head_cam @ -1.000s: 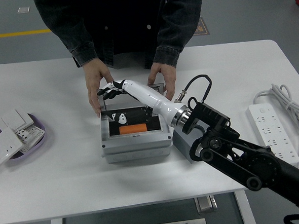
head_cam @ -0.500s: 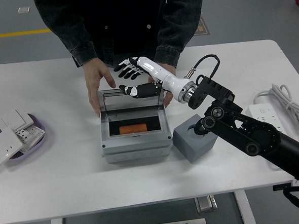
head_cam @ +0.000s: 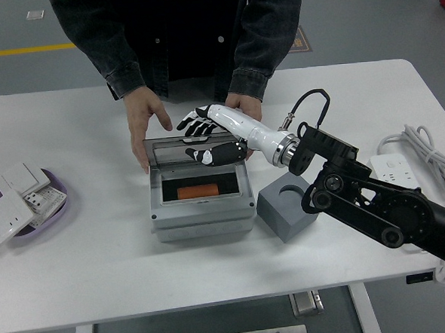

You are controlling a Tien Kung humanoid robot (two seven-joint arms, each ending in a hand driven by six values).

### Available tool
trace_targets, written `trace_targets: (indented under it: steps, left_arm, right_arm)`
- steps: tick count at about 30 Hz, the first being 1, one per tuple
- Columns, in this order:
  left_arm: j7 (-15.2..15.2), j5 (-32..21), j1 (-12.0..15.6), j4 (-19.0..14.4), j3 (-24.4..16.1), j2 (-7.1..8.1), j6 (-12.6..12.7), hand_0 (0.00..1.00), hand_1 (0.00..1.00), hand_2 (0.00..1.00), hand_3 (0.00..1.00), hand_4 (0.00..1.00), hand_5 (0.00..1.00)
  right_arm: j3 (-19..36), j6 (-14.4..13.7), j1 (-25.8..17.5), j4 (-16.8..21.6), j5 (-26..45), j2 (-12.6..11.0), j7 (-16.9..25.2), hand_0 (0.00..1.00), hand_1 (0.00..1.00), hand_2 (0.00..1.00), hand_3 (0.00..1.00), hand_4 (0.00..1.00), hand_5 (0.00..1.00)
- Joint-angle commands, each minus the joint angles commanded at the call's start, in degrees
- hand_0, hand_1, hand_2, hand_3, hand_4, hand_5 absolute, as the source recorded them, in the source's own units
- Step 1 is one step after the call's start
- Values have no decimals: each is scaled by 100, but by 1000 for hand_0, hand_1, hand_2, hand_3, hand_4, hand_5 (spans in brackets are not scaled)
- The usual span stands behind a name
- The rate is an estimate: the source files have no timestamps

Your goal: Pick up the cylinder from the cube,place it in the box,flap close box

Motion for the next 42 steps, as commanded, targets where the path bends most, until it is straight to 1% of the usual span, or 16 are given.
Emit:
trace_targets:
  steps: [5, 8, 11, 16, 17, 20, 22, 23, 25, 28, 29, 30, 33, 37, 40, 42]
  left_arm:
    - [-22, -43, 2, 0, 27, 6, 2, 634, 659, 571, 630, 714, 318]
    - [-31, -70, 10, 0, 51, 11, 3, 634, 659, 571, 630, 714, 318]
    - [-37, -91, 16, 0, 75, 12, 2, 633, 659, 571, 631, 713, 315]
    - [-45, -104, 3, 0, 90, 12, 2, 633, 659, 571, 631, 713, 315]
    - [-47, -106, 0, 0, 90, 12, 2, 633, 659, 571, 630, 712, 313]
    - [-45, -105, 3, 0, 85, 12, 4, 633, 659, 571, 630, 712, 313]
    - [-42, -110, 9, 0, 85, 12, 5, 633, 659, 571, 630, 712, 313]
    - [-39, -110, 13, 0, 82, 12, 6, 633, 659, 571, 630, 712, 310]
    - [-35, -117, 21, 0, 81, 13, 8, 633, 659, 571, 630, 712, 310]
    - [-31, -129, 36, 0, 81, 15, 11, 633, 659, 571, 630, 712, 310]
    - [-31, -134, 41, 0, 83, 14, 12, 633, 659, 571, 630, 711, 308]
    - [-32, -140, 44, 0, 87, 12, 13, 633, 659, 571, 630, 711, 308]
    - [-32, -172, 61, 0, 105, 0, 15, 633, 659, 571, 630, 711, 308]
    - [-33, -225, 93, 0, 142, -14, 19, 633, 659, 571, 630, 710, 308]
    - [-34, -276, 117, 0, 175, -13, 23, 633, 659, 571, 630, 710, 308]
    - [-31, -309, 138, 0, 192, -9, 28, 633, 659, 571, 630, 711, 305]
  right_arm:
    - [-155, -44, -202, 417, 67, -339, -103, 607, 618, 650, 690, 649, 225]
    - [-187, -88, -319, 606, 93, -457, -164, 607, 618, 650, 690, 649, 225]
    - [-233, -90, -436, 667, 279, -493, -163, 599, 614, 650, 690, 639, 235]
    - [-322, 21, -588, 554, 817, -449, -56, 599, 614, 650, 690, 639, 235]
    - [-306, 25, -619, 543, 866, -445, -44, 590, 614, 652, 694, 519, 262]
    - [-139, 18, -717, 564, 840, -470, -33, 590, 614, 652, 694, 519, 262]
    - [63, 5, -797, 610, 761, -512, -38, 590, 614, 652, 694, 519, 262]
    - [173, -11, -854, 648, 701, -539, -40, 592, 613, 653, 696, 503, 329]
    - [411, -51, -984, 733, 591, -590, -34, 592, 613, 653, 696, 503, 329]
    - [898, -169, -1305, 900, 384, -624, 36, 592, 613, 653, 696, 503, 329]
    - [1084, -211, -1419, 944, 317, -611, 66, 591, 611, 654, 693, 564, 285]
    - [1255, -252, -1524, 976, 261, -589, 98, 591, 611, 654, 693, 564, 285]
    - [1866, -396, -1902, 1025, 132, -419, 241, 591, 611, 654, 693, 564, 285]
    - [2629, -530, -2381, 980, 300, -104, 561, 586, 607, 650, 689, 566, 273]
    - [3248, -500, -2742, 883, 678, 120, 909, 586, 607, 650, 689, 566, 273]
    - [3619, -420, -2987, 794, 984, 243, 1164, 567, 600, 641, 683, 568, 267]
